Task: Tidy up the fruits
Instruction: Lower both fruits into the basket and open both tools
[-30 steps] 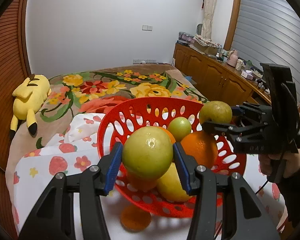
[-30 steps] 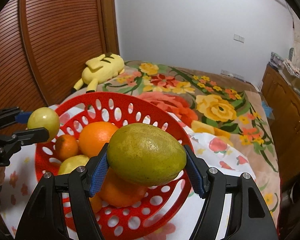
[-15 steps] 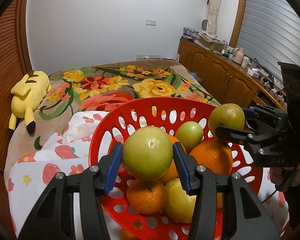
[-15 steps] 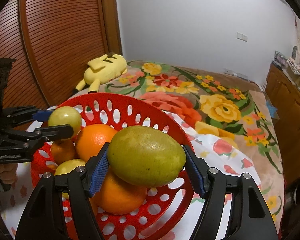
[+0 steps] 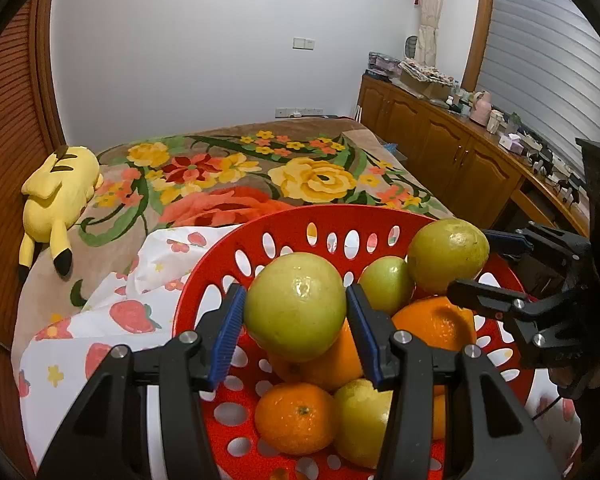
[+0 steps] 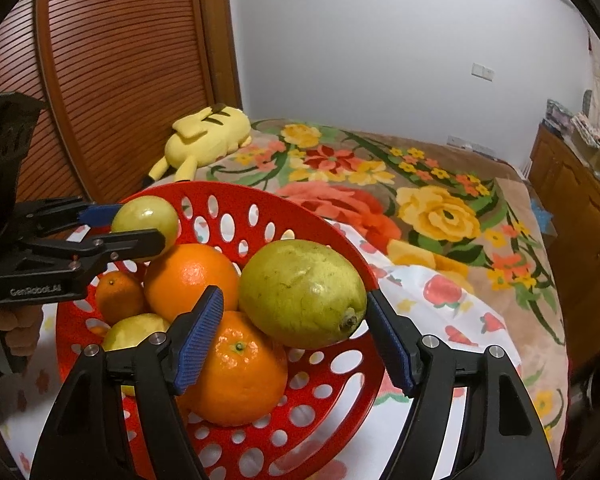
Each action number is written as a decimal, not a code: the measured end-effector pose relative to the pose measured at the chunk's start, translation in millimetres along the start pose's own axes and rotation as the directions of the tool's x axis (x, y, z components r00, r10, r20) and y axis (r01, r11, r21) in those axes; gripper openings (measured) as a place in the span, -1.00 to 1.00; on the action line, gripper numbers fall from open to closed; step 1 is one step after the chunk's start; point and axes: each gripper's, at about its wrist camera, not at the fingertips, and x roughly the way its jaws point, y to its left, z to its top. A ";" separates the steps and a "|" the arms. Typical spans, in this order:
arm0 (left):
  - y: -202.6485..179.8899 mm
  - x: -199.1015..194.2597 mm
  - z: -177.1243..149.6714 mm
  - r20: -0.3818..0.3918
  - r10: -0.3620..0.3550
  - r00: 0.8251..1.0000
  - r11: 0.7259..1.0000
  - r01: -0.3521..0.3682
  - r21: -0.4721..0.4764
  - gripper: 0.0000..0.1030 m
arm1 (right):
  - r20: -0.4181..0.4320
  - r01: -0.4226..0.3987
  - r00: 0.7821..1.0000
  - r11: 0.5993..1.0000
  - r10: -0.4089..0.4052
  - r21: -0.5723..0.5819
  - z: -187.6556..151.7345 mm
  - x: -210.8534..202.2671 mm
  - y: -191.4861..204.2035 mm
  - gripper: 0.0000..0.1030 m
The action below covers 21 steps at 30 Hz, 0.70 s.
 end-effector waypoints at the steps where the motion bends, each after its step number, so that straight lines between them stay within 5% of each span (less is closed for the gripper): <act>1: -0.2 1.5 1.3 -0.001 0.001 1.000 1.000 -0.001 0.003 -0.03 | 0.001 0.001 1.000 1.000 -0.001 0.000 -0.4 -0.9 0.2 0.45; 21: -7.4 -14.5 -0.7 0.037 -0.003 0.999 1.000 0.002 0.026 0.06 | 0.024 0.019 1.000 1.000 -0.019 0.011 -11.3 -25.5 7.2 0.46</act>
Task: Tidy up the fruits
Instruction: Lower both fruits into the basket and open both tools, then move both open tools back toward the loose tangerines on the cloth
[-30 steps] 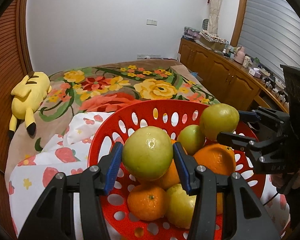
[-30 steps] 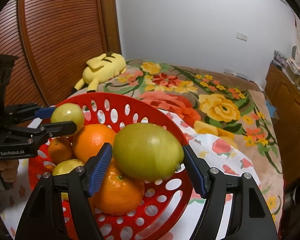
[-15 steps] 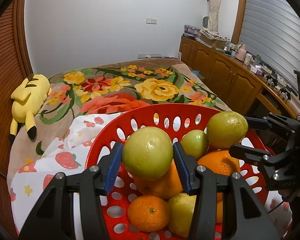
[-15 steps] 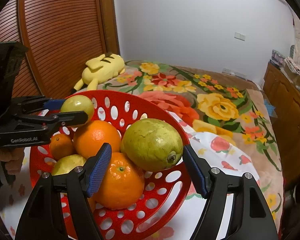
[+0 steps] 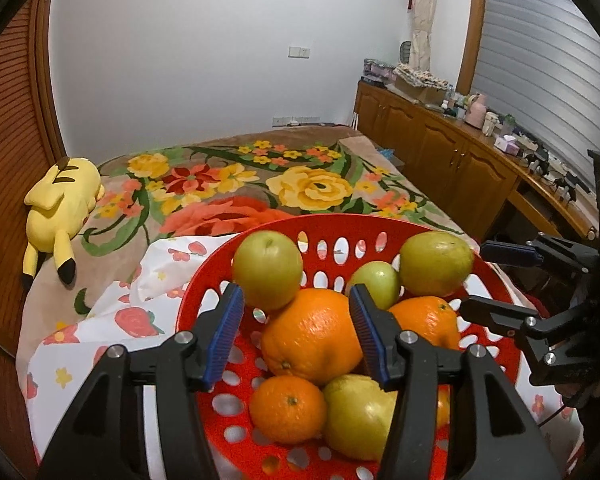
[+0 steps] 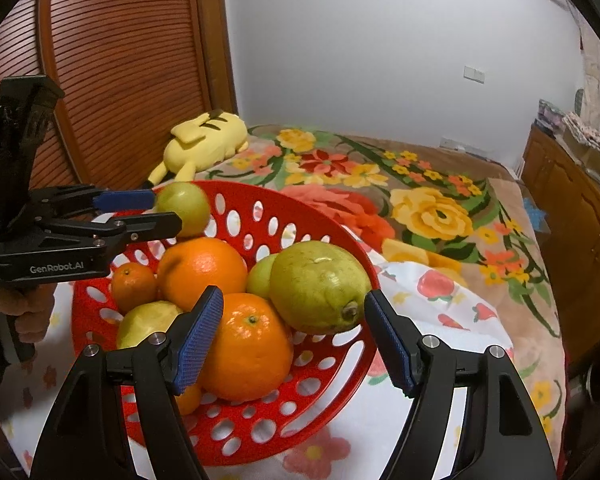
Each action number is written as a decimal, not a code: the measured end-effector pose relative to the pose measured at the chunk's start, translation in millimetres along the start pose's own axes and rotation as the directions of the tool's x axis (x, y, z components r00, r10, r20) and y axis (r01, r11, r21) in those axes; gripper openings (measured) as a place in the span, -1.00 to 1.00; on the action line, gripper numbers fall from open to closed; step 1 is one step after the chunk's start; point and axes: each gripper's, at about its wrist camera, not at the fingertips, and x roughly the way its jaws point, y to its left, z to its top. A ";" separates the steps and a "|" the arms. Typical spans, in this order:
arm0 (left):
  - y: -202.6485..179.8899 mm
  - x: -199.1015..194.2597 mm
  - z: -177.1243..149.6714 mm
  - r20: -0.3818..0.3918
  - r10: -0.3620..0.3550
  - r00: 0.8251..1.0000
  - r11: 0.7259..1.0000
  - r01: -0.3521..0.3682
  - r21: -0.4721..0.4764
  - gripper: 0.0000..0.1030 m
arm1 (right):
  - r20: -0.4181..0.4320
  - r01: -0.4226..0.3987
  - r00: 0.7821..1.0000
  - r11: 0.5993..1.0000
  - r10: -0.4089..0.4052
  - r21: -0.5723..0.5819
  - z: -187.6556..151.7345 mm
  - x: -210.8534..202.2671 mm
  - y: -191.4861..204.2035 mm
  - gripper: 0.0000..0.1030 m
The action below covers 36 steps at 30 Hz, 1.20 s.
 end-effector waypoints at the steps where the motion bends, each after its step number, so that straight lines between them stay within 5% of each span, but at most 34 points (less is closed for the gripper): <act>1: -0.4 -4.3 -1.2 0.004 -0.002 1.000 1.000 0.002 0.001 0.06 | 0.003 0.001 1.000 1.000 -0.001 -0.002 -0.8 -2.9 2.1 0.46; 24: -8.1 -104.2 -53.8 0.097 -0.003 0.995 1.000 0.001 0.016 0.17 | 0.053 0.002 0.999 1.000 -0.001 -0.019 -35.8 -68.5 76.3 0.46; 36: -21.2 -134.2 -98.7 0.088 -0.015 0.996 1.000 0.015 0.003 0.28 | 0.048 -0.036 0.998 0.999 0.036 0.015 -82.1 -91.5 108.0 0.46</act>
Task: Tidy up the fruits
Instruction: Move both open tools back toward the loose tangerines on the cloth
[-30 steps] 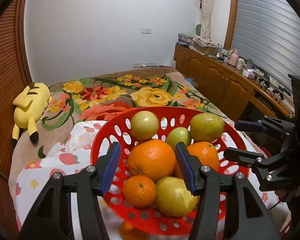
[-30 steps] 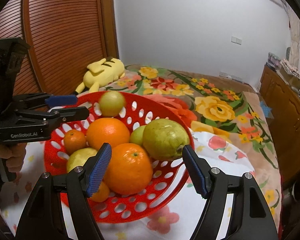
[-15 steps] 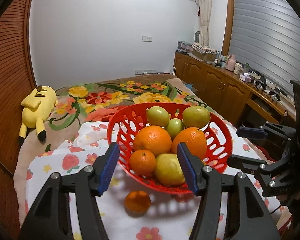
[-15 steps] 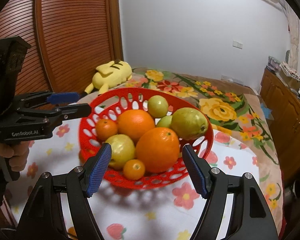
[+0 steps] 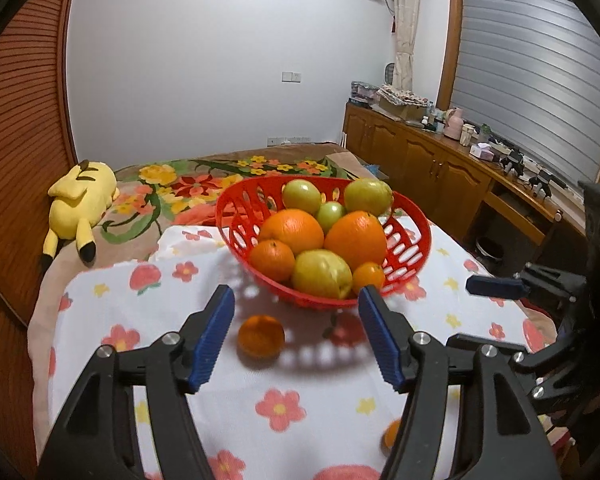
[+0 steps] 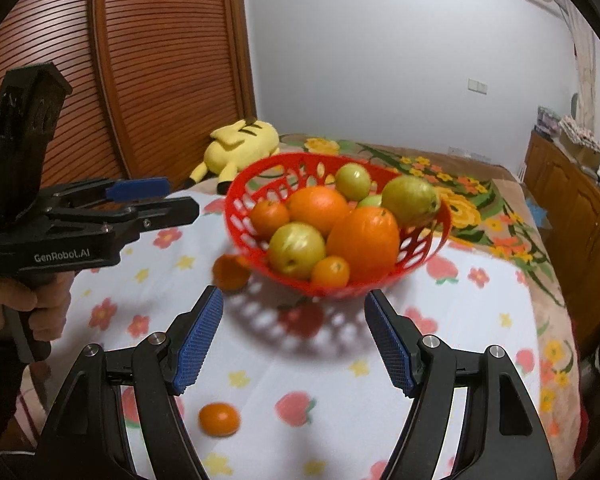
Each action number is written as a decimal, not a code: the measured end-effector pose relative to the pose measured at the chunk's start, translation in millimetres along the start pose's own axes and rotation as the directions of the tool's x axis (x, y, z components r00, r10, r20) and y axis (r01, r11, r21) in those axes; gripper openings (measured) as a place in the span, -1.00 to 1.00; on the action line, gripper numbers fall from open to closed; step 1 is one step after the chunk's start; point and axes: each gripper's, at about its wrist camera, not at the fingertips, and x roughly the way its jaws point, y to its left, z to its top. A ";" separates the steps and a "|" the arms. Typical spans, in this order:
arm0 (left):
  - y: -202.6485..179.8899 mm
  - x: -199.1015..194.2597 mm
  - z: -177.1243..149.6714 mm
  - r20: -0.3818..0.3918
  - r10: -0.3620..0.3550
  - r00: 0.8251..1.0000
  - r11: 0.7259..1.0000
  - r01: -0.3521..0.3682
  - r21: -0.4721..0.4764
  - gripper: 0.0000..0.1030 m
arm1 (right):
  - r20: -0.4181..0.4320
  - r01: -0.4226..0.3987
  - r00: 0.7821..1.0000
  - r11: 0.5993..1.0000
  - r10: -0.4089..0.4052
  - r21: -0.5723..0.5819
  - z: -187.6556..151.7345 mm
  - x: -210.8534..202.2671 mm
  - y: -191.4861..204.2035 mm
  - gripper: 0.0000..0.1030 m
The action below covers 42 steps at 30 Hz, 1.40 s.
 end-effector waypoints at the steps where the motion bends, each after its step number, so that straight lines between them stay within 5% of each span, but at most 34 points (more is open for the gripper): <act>1: 0.1 -1.4 -3.3 0.000 -0.001 1.000 1.000 0.001 -0.005 0.29 | -0.004 -0.006 1.000 1.000 0.006 0.006 -5.0 -0.6 2.1 0.46; 15: 8.2 -5.3 -60.3 -0.051 0.032 0.998 0.999 -0.033 -0.019 0.32 | -0.077 -0.053 0.995 0.997 0.057 0.053 -60.9 16.1 23.0 0.46; 27: 17.3 8.0 -78.2 -0.075 0.034 0.997 0.998 -0.038 -0.049 0.32 | -0.130 -0.083 0.987 0.995 0.089 0.049 -81.2 38.4 36.8 0.29; 42: 17.5 23.9 -81.2 -0.128 0.036 0.991 0.998 -0.043 -0.051 0.31 | -0.180 -0.122 0.975 0.991 0.129 0.048 -91.3 51.4 40.6 -0.26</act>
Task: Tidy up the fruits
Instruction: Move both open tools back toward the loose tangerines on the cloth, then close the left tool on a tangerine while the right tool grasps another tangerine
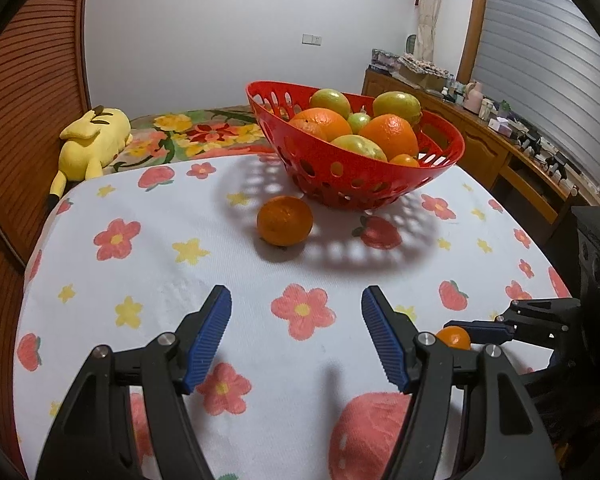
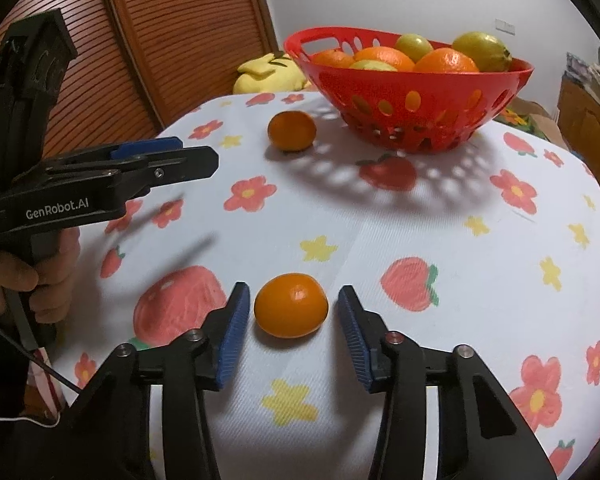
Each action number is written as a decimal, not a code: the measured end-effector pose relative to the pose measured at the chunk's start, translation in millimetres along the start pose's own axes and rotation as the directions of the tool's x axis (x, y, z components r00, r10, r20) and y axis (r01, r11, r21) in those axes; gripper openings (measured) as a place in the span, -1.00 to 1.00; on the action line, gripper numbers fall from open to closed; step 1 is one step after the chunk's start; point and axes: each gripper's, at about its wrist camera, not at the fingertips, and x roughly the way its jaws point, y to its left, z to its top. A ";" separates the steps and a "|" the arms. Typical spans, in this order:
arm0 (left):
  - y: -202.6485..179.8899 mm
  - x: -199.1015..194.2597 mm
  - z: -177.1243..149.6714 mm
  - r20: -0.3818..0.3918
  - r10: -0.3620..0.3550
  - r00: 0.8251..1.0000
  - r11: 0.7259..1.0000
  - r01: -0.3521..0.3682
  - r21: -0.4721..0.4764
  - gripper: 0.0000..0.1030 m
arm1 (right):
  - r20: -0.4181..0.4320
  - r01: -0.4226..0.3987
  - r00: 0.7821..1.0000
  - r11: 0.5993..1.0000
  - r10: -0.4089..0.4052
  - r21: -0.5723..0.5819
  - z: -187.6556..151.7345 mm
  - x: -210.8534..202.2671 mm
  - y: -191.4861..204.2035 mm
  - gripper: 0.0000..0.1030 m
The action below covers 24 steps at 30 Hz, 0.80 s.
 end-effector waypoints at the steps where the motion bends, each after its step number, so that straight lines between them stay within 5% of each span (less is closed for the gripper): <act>1: -0.9 2.3 0.9 -0.009 -0.002 1.000 1.000 0.002 0.004 0.32 | 0.000 -0.007 1.000 1.000 0.007 -0.004 0.1 0.3 0.2 -0.31; 24: -5.1 68.2 59.6 -0.078 0.020 0.997 0.998 -0.015 0.056 0.09 | 0.063 0.040 0.997 0.999 -0.041 0.019 23.4 -17.2 -53.9 -0.32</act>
